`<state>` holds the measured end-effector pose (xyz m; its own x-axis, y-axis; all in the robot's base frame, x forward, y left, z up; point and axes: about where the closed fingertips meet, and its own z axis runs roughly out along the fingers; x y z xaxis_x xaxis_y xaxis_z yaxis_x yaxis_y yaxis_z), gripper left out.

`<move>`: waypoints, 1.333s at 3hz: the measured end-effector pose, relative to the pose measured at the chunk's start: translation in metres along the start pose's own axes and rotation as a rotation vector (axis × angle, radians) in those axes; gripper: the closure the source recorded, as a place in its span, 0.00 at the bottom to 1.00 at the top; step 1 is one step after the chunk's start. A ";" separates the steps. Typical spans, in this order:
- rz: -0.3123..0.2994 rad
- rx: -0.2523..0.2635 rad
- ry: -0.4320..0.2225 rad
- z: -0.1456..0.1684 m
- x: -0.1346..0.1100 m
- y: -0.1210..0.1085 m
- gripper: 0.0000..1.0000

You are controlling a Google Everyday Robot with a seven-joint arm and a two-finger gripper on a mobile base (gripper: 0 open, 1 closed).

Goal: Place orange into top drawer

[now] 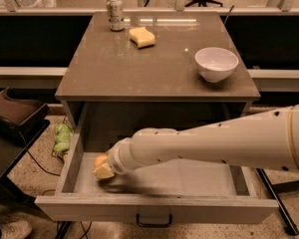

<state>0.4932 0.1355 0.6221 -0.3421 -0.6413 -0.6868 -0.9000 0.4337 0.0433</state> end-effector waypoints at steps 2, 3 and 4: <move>0.004 0.004 -0.007 -0.004 0.000 -0.001 0.36; 0.002 0.003 -0.008 -0.004 -0.001 0.000 0.12; 0.000 0.003 -0.008 -0.004 -0.001 0.000 0.00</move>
Offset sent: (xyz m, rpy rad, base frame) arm 0.0002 -0.0043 0.0026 0.0066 -0.0021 -0.0088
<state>0.4922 0.1340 0.6261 -0.3403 -0.6361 -0.6925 -0.8992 0.4356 0.0418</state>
